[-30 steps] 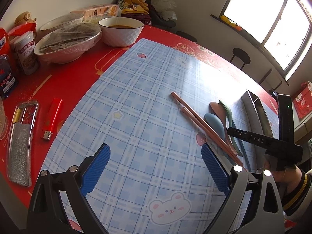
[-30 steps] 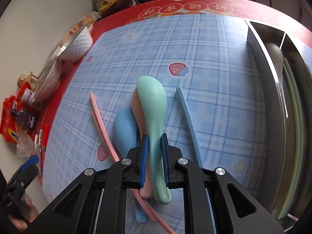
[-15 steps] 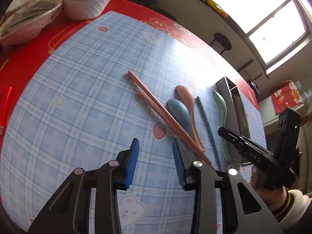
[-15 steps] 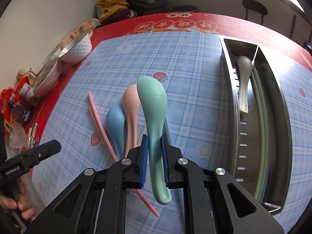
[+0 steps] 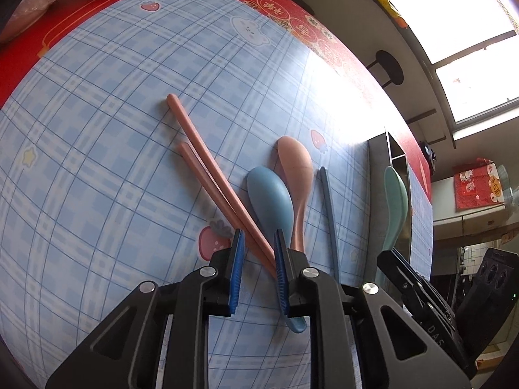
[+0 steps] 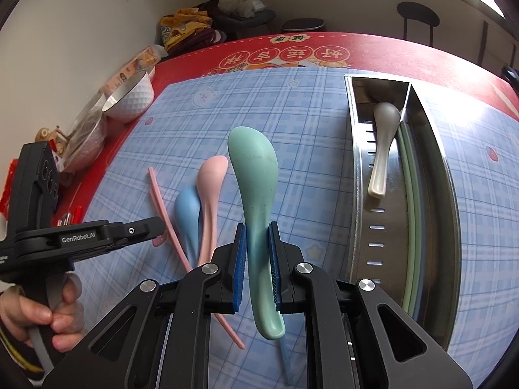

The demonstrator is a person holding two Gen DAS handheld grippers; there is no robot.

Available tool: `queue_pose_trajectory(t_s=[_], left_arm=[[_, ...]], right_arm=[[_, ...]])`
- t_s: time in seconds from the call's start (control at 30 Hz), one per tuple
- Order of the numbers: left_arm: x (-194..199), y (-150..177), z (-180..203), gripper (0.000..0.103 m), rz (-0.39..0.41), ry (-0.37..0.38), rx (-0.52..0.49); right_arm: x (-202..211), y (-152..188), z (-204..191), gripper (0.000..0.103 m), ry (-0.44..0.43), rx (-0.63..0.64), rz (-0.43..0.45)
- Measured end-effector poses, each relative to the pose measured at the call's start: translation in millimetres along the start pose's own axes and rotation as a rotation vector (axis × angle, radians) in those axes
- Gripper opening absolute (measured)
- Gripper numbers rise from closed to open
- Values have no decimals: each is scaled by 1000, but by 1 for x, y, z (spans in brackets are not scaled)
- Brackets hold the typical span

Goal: Organize utensils
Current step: 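Lift the mint green spoon with the right gripper while the left gripper reaches toward the pink chopsticks, then grasp a pink chopstick with the left gripper while the right gripper holds the mint spoon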

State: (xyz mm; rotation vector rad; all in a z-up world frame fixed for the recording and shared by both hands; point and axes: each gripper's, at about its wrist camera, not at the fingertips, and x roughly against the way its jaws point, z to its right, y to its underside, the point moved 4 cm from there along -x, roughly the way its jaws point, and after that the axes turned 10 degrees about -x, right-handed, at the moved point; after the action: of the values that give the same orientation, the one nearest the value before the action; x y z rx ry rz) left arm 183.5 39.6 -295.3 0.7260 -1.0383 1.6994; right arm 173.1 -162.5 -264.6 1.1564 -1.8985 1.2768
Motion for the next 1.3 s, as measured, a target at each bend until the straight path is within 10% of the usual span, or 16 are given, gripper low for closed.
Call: queue_pose_trajectory(t_s=[0.6, 1.3], left_arm=[[4, 1, -10, 3, -14, -47, -22], [-12, 2, -17, 4, -52, 81, 106]], right_arm=[[3, 0, 4, 14, -21, -21, 1], [3, 0, 4, 14, -24, -31, 0]])
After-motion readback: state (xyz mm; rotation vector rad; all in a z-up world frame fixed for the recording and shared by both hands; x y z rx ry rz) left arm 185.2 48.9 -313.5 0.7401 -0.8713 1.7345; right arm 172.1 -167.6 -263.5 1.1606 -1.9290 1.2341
